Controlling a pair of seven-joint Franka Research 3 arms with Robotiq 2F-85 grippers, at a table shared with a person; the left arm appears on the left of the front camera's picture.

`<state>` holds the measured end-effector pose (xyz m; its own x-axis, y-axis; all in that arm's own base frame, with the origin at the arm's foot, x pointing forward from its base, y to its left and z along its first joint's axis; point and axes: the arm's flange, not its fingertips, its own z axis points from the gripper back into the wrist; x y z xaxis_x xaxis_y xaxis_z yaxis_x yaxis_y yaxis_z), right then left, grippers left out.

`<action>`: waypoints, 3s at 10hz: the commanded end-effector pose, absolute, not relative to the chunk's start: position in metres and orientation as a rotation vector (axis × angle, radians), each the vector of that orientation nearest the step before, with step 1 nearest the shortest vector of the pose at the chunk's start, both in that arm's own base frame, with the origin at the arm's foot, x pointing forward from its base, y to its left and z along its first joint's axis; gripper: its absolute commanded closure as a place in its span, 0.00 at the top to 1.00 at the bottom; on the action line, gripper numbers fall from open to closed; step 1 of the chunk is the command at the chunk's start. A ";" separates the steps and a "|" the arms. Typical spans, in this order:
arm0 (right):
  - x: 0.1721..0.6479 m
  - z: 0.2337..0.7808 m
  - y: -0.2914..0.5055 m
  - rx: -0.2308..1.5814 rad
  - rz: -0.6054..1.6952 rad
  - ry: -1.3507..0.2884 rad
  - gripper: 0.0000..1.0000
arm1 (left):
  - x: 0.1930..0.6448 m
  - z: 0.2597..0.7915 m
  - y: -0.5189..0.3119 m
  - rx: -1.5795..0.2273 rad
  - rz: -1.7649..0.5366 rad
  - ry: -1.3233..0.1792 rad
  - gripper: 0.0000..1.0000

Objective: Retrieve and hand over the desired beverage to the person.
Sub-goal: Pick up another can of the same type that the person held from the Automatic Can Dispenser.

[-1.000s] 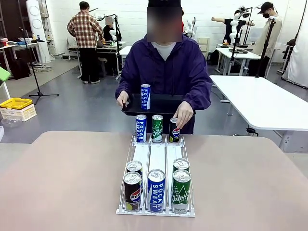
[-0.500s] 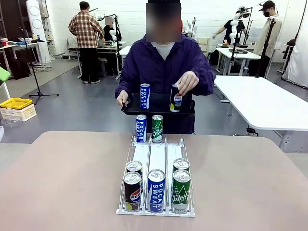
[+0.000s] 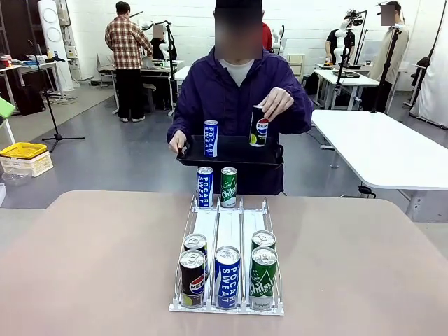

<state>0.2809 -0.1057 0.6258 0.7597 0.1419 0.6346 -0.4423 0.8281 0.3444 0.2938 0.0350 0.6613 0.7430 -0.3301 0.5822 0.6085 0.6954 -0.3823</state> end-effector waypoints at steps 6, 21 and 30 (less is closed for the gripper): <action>0.283 0.627 -0.105 0.540 0.352 -0.646 1.00 | 0.294 0.662 0.036 -0.605 -0.566 -0.512 1.00; 0.283 0.627 -0.105 0.540 0.352 -0.646 1.00 | 0.294 0.662 0.036 -0.605 -0.566 -0.512 1.00; 0.283 0.627 -0.105 0.540 0.352 -0.646 1.00 | 0.325 0.614 -0.216 -0.127 -0.361 -0.124 1.00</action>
<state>0.2808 -0.1050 0.6263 0.7593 0.1438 0.6346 -0.4431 0.8285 0.3424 0.3165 -0.2033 0.6106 0.8866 -0.3866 0.2539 0.4292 0.8924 -0.1397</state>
